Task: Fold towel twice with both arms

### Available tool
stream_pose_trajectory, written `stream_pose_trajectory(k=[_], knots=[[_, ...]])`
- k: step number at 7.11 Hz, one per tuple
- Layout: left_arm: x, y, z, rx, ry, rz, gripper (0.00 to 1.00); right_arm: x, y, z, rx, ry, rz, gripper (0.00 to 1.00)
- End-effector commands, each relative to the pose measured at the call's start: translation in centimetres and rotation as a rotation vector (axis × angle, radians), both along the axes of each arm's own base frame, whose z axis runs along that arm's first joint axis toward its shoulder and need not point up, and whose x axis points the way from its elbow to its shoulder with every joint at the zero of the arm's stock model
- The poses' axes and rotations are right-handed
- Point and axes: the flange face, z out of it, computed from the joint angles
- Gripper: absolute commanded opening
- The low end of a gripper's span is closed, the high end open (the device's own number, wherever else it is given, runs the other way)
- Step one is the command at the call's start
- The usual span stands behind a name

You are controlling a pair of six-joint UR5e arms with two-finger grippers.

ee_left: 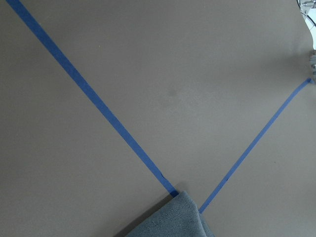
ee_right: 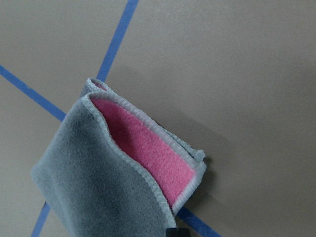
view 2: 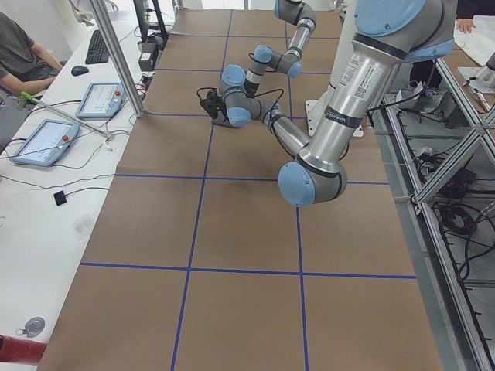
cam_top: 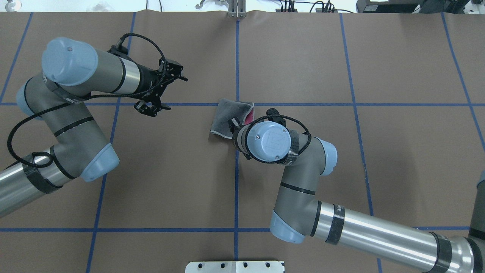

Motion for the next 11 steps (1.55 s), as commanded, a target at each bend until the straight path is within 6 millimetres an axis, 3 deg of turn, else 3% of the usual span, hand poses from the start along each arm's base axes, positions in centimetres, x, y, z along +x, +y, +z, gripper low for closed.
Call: stream_pose_trajectory(k=[1, 3, 11], knots=[[0.0, 0.0, 0.0, 0.0, 0.0, 0.0, 1.0, 1.9, -1.1, -0.5, -0.006, -0.016, -0.029, 0.0], [0.2, -0.1, 0.0, -0.002, -0.001, 0.0, 1.0, 3.2, -2.4, -0.2, 0.004, 0.011, -0.037, 0.0], [0.9, 0.3, 0.0, 0.003, -0.006, -0.005, 1.0, 5.4, -2.5, 2.5, 0.026, 0.06, -0.038, 0.0]])
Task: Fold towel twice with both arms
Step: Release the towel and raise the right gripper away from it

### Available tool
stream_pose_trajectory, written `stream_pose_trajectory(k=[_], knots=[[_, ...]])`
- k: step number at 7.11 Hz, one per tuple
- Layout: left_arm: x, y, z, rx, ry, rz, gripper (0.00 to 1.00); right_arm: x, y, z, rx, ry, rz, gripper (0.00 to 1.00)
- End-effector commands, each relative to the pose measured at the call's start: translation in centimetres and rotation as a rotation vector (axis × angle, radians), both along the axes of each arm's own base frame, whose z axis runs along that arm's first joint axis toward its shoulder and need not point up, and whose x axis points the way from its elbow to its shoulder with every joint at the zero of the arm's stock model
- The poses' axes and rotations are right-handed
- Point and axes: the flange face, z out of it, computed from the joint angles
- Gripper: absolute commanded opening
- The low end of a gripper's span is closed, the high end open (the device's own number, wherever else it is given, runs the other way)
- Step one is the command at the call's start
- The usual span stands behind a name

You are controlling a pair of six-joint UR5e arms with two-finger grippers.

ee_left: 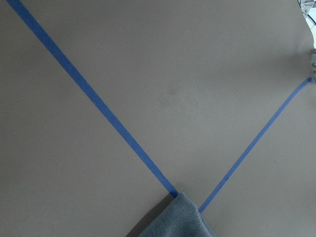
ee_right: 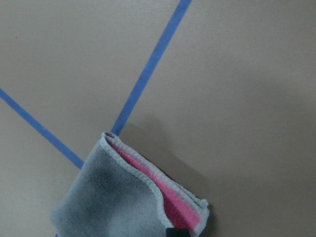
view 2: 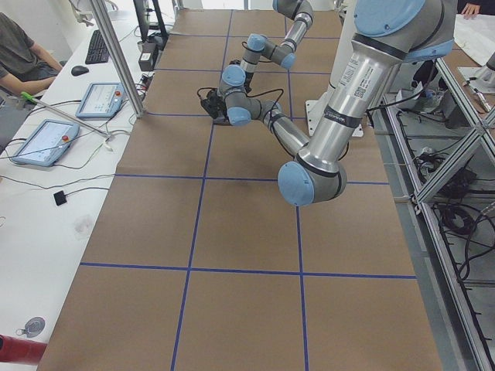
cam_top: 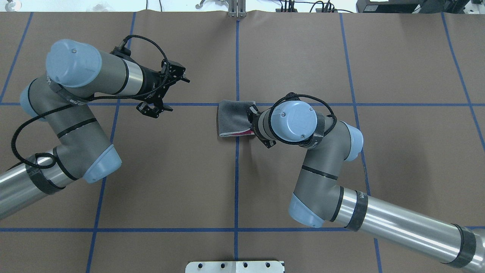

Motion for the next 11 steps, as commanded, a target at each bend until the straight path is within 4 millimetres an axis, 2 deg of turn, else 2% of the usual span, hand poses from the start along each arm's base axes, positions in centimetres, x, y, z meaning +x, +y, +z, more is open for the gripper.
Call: stream_pose_trajectory(k=[1, 3, 4, 5, 7, 9, 10, 11], knots=[[0.3, 0.1, 0.0, 0.004, -0.003, -0.005, 1.0, 0.1, 0.3, 1.4, 0.005, 0.022, -0.004, 0.0], [0.3, 0.1, 0.0, 0.004, -0.003, -0.005, 1.0, 0.2, 0.2, 1.4, 0.01, 0.023, -0.006, 0.0], [0.3, 0.1, -0.1, 0.005, -0.002, -0.005, 1.0, 0.3, 0.1, 1.6, 0.016, 0.03, -0.012, 0.46], [0.3, 0.1, 0.0, 0.004, -0.003, -0.005, 1.0, 0.4, 0.1, 1.6, 0.019, 0.03, -0.012, 0.99], [0.3, 0.1, 0.1, 0.004, -0.004, -0.005, 1.0, 1.9, 0.0, 2.1, 0.028, 0.03, -0.017, 1.0], [-1.5, 0.7, -0.2, 0.039, 0.001, -0.005, 1.0, 4.8, 0.3, 3.4, 0.069, 0.05, -0.035, 1.0], [-2.8, 1.9, 1.4, 0.131, -0.048, 0.035, 1.0, 7.3, 0.6, 4.5, 0.123, 0.09, -0.078, 1.0], [-4.8, 3.7, 3.9, 0.203, -0.113, 0.079, 1.0, 9.8, 0.8, 5.8, 0.181, 0.146, -0.125, 1.0]])
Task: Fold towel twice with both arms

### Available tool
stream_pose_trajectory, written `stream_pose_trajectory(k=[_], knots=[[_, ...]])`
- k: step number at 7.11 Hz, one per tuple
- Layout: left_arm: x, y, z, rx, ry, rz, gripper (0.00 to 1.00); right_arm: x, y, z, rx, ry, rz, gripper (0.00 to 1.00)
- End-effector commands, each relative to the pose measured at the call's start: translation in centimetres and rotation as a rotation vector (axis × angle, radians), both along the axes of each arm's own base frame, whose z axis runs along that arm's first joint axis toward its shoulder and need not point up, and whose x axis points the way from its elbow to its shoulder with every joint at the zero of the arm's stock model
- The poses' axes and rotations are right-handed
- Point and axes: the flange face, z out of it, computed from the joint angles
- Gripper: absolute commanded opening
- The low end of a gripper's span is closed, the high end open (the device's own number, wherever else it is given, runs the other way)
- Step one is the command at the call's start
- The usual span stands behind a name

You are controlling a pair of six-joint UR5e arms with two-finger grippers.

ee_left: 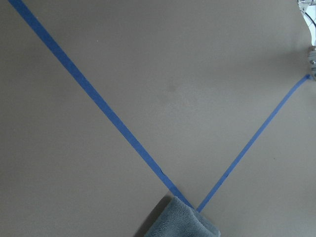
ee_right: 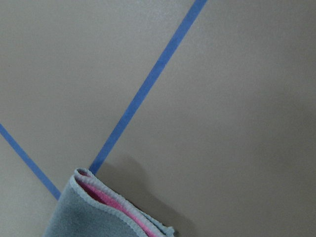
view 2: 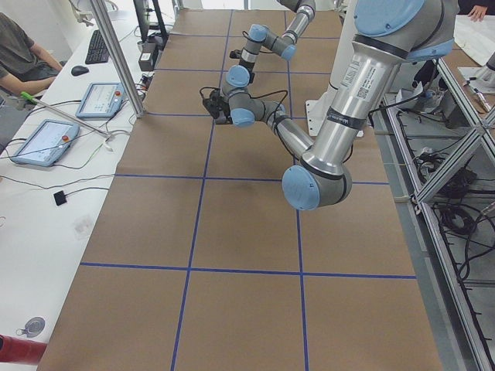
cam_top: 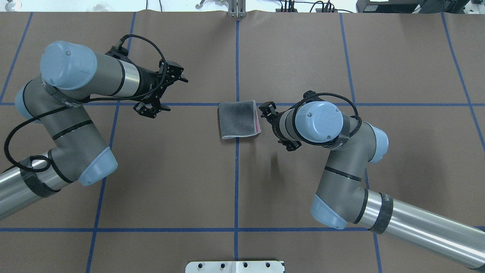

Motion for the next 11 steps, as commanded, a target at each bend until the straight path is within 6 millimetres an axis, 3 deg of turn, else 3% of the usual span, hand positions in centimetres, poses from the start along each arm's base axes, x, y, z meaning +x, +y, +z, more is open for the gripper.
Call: stream_pose_trajectory(k=[1, 3, 5, 7, 8, 9, 10, 11], knots=[[-4.3, 3.5, 5.3, 0.179, -0.15, 0.098, 1.0, 5.6, -0.2, 3.5, 0.104, 0.105, -0.094, 1.0], [-10.3, 5.0, 12.8, 0.343, -0.337, 0.205, 1.0, 11.4, -2.3, 8.8, 0.193, 0.21, -0.222, 1.0], [-18.5, 5.3, 20.1, 0.526, -0.51, 0.366, 1.0, 20.0, -5.0, 13.8, 0.249, 0.266, -0.353, 1.0], [-26.5, 5.6, 27.7, 0.662, -0.623, 0.535, 1.0, 31.7, -5.8, 20.5, 0.336, 0.307, -0.507, 1.0], [-30.2, 5.4, 30.4, 0.685, -0.652, 0.599, 1.0, 36.6, -5.1, 23.5, 0.393, 0.295, -0.585, 1.0], [-34.0, 4.7, 32.5, 0.665, -0.687, 0.676, 1.0, 40.2, -4.5, 25.7, 0.436, 0.307, -0.632, 1.0], [-36.7, 3.5, 32.9, 0.627, -0.684, 0.736, 1.0, 44.0, -4.6, 28.1, 0.483, 0.343, -0.663, 1.0], [-37.6, 3.7, 32.8, 0.571, -0.571, 0.732, 1.0, 46.2, -4.8, 29.9, 0.522, 0.363, -0.741, 1.0]])
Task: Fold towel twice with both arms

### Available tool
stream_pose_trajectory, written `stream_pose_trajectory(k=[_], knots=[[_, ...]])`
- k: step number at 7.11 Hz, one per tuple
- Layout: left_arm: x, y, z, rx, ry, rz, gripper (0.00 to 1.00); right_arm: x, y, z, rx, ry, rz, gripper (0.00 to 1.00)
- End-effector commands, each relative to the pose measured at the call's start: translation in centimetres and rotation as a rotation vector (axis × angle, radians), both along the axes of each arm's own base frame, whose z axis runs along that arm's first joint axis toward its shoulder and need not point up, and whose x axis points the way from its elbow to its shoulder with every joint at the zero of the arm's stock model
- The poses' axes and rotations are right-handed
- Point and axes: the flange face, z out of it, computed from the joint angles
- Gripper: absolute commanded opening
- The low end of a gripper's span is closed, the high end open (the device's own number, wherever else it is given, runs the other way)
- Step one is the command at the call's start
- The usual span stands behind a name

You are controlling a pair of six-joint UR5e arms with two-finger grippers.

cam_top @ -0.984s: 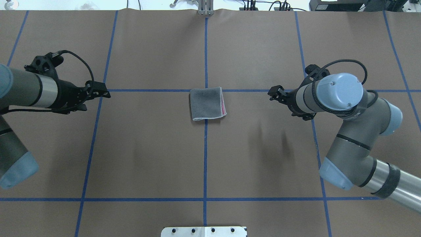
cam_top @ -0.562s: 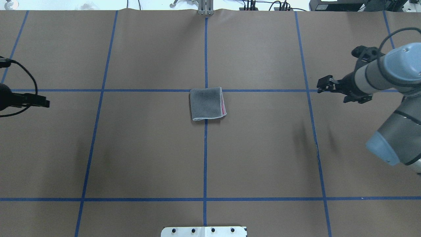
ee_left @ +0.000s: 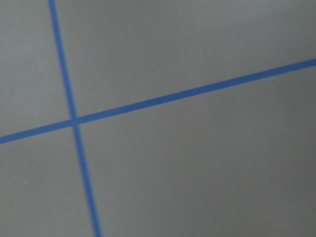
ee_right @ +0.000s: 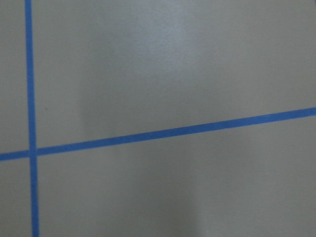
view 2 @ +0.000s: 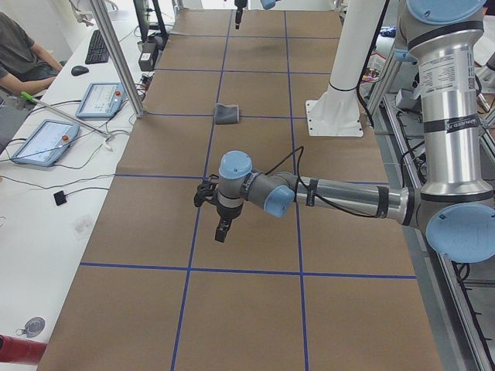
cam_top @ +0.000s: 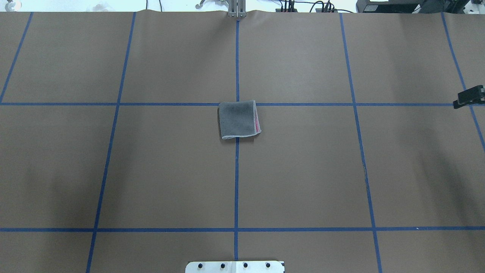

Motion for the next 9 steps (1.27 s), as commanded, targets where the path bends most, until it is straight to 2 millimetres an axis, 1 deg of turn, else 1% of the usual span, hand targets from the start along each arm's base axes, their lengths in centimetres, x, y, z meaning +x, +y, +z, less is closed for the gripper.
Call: stream_pose_trajectory(k=[1, 2, 3, 4, 5, 7, 8, 9], knots=[[-2.3, 0.2, 0.8, -0.109, 0.095, 0.031, 1.0, 5.1, 0.0, 3.3, 0.078, 0.055, -0.163, 1.0], [-2.4, 0.7, 1.8, -0.132, 0.092, 0.029, 1.0, 5.3, -0.3, 3.3, 0.073, 0.061, -0.182, 1.0], [-2.4, 0.7, 1.9, -0.158, 0.111, 0.017, 1.0, 5.4, 0.0, 3.6, 0.069, 0.059, -0.185, 1.0], [-3.5, 0.6, 0.9, -0.224, 0.189, -0.041, 1.0, 5.5, 0.1, 3.7, 0.064, 0.048, -0.185, 1.0], [-4.3, 0.4, 0.6, -0.22, 0.198, -0.061, 1.0, 5.6, 0.2, 3.5, 0.044, 0.014, -0.185, 1.0], [-4.4, 0.3, 1.2, -0.228, 0.188, -0.067, 1.0, 5.6, 0.1, 3.5, 0.039, 0.009, -0.186, 1.0], [-4.4, 0.3, 0.6, -0.214, 0.19, -0.066, 1.0, 5.6, 0.4, 3.5, 0.041, 0.008, -0.187, 1.0], [-4.4, 0.5, 0.9, -0.22, 0.188, -0.067, 1.0, 5.7, 0.6, 3.1, 0.051, 0.007, -0.185, 1.0]])
